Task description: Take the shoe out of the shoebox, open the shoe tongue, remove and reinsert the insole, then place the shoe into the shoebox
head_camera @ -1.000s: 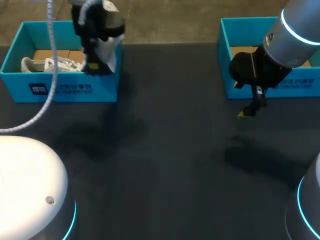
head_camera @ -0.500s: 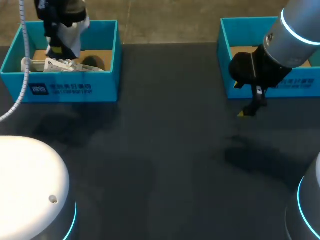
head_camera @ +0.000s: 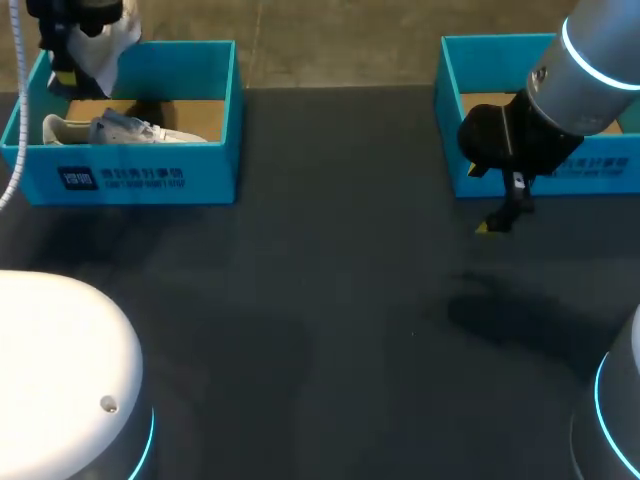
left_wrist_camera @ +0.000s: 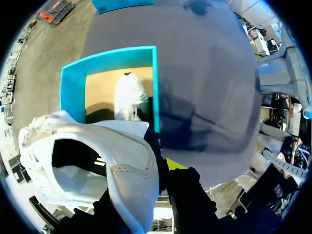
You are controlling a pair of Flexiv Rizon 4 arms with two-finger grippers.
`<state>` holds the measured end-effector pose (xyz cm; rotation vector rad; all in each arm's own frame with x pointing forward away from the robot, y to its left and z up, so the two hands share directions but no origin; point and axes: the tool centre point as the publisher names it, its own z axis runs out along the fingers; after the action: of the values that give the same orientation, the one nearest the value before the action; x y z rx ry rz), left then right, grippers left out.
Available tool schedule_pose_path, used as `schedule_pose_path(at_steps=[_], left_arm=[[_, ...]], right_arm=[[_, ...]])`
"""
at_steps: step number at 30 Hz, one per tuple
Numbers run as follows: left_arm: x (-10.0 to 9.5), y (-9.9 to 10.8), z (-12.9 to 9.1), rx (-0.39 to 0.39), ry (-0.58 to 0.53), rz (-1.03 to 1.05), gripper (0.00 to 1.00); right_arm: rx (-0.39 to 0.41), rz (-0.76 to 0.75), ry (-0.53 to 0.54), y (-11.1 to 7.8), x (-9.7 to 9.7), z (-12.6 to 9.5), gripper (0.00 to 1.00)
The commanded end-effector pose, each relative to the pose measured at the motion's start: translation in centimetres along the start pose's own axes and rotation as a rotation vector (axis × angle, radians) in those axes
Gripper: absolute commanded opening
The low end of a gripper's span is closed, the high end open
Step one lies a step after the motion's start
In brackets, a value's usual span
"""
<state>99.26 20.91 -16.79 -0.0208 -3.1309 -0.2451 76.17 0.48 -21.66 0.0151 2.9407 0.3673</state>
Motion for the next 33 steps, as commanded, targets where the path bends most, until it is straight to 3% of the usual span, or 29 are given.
schedule_pose_path(at_steps=[1, 10, 33], left_arm=[[-2.3, 2.0, 1.0, 0.031, 0.020, 0.011, 0.00], [-6.6, 5.1, 2.7, 0.009, 0.037, -0.021, 0.00], [-6.7, 5.2, 2.9, -0.004, 0.031, -0.034, 0.00]], right_arm=[[0.002, 0.001, -0.001, 0.1, 0.0, 0.1, 1.00], [0.002, 0.001, -0.001, 0.1, 0.0, 0.1, 1.00], [0.002, 0.001, -0.001, 0.1, 0.0, 0.1, 1.00]])
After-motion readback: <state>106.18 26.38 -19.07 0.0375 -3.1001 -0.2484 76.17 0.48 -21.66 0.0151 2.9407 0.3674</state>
